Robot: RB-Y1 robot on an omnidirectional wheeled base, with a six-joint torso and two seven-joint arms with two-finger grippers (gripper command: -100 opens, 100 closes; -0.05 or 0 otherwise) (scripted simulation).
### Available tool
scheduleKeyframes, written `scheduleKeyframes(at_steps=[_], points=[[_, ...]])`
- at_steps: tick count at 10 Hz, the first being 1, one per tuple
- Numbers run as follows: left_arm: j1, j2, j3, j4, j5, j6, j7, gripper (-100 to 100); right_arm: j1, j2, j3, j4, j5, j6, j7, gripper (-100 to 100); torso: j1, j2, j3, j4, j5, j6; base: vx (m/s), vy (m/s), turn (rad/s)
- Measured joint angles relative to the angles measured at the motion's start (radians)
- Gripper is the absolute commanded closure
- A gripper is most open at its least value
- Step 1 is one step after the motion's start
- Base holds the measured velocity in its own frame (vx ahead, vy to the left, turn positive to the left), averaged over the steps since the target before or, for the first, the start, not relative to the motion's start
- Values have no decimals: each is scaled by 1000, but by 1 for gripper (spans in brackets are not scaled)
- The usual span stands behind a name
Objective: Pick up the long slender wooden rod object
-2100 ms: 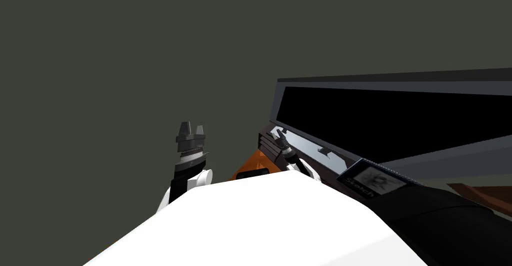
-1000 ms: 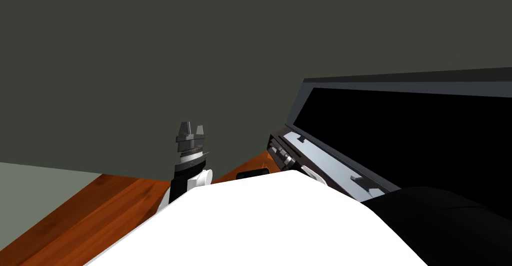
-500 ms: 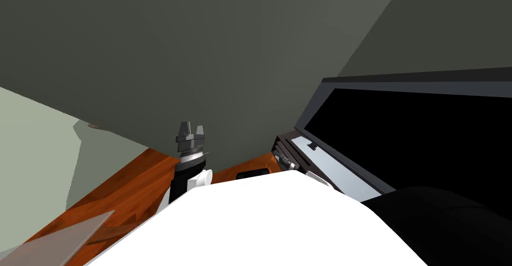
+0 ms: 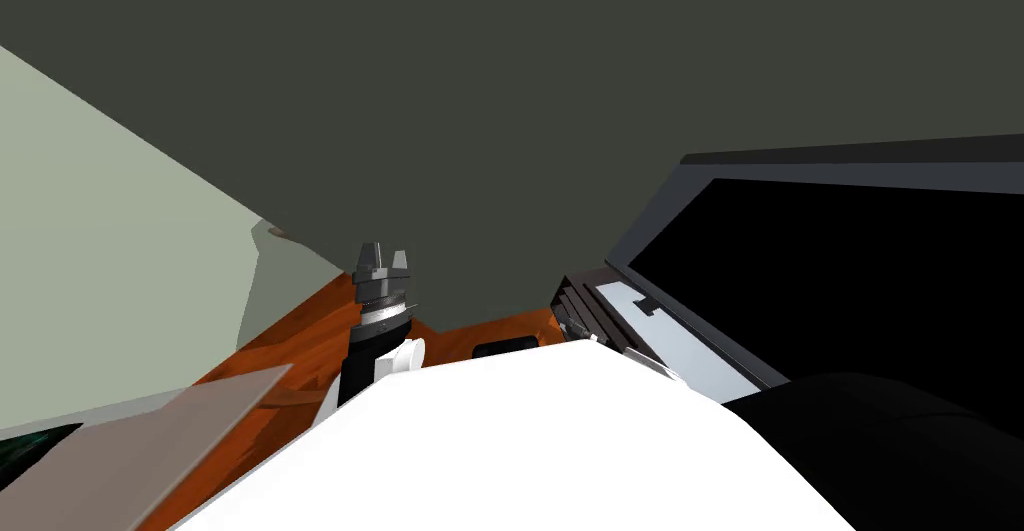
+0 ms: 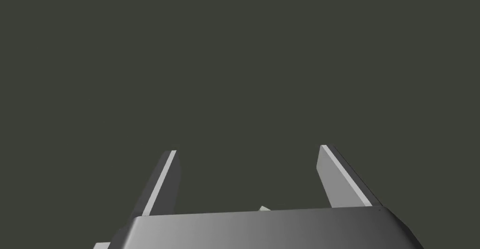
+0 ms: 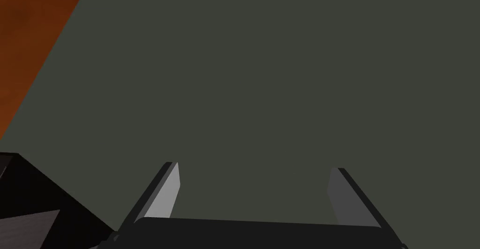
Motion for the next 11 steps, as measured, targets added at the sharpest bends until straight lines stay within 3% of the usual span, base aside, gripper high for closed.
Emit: scheduleKeyframes(at_steps=[1,2,4,5,7,9,10,11], points=[[0,0,0,0,0,0,0,0,-7,-4,16,36,9,4,-4,-100,0,0,0,0,0,0,-17,5,353],[0,0,0,0,0,0,0,0,-30,-23,47,105,23,-10,-19,-100,0,0,0,0,0,0,-11,1,183],[0,0,0,0,0,0,0,0,-6,-83,76,122,38,10,-37,-100,0,0,0,0,0,0,-13,8,338],[0,0,0,0,0,0,0,0,-10,-88,91,168,47,3,-40,-100,0,0,0,0,0,1,-10,14,338],[0,0,0,0,0,0,0,0,0,-132,125,204,66,18,-54,-100,0,-1,0,0,0,1,-5,9,276],[0,0,0,0,0,0,0,0,-19,-168,189,321,101,3,-81,-100,0,-1,-1,0,0,1,0,2,340],[0,0,0,0,0,0,0,0,-12,-198,203,317,108,21,-93,-100,-1,-1,-1,0,0,1,3,-5,405],[0,0,0,0,0,0,0,0,-6,-211,225,346,122,36,-98,-100,-1,-2,-1,0,0,0,8,-18,443]])
